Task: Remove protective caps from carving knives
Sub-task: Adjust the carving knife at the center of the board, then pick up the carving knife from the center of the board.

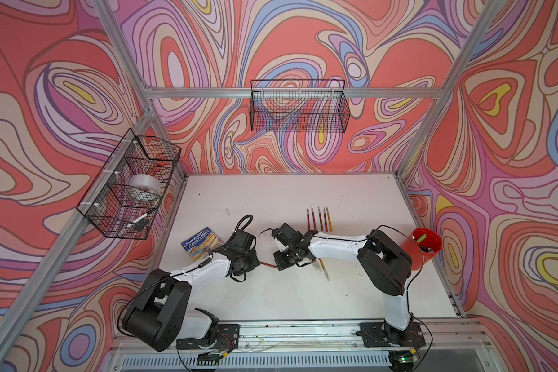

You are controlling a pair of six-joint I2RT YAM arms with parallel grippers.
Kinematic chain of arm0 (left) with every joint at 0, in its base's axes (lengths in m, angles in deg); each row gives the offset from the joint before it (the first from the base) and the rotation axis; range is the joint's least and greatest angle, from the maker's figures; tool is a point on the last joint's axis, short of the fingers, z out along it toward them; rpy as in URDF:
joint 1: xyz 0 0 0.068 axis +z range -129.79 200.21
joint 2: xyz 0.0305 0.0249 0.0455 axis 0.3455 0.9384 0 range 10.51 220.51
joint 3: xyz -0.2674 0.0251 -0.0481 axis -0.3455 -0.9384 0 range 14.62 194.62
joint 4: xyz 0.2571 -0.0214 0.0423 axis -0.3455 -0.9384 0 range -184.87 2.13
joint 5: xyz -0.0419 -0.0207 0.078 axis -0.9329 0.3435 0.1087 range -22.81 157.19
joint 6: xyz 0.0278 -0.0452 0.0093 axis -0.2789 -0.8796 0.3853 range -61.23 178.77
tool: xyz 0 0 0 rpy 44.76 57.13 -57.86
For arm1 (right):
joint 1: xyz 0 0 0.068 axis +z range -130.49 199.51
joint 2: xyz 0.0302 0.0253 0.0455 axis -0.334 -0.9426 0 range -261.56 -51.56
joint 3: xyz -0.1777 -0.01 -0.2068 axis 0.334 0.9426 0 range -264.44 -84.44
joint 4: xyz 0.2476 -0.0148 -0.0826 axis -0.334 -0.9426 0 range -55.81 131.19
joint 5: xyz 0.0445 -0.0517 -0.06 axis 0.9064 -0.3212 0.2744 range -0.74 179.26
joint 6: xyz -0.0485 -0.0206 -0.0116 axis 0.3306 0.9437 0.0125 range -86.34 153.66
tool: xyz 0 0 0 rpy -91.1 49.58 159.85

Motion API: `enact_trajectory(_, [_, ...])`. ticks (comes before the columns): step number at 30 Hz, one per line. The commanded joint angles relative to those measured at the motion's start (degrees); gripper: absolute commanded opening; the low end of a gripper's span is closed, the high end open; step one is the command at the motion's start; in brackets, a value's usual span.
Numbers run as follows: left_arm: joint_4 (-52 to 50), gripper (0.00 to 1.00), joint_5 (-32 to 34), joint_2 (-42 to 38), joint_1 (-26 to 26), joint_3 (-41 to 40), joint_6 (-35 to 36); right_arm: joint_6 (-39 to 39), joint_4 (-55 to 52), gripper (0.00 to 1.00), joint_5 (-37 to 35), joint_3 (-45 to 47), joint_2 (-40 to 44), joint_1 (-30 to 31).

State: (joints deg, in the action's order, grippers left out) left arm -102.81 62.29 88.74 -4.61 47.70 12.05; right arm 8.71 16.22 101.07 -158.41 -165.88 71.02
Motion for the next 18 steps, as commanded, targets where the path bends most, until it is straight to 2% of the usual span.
enact_trajectory(1, [-2.88, 0.00, 0.94, -1.15, -0.14, 0.76, 0.31, 1.73, -3.68, 0.05, -2.21, -1.65, 0.16, 0.48])
enact_trajectory(7, [-6.38, 0.00, 2.00, -7.80, -0.19, 0.50, 0.16, 6.06, -6.35, 0.22, -4.29, -7.73, -2.50, 0.51])
enact_trajectory(18, [-14.20, 0.00, 6.64, -19.17, 1.22, 0.33, 0.41, 11.85, -6.21, 0.28, -3.20, -11.71, -5.38, 1.25])
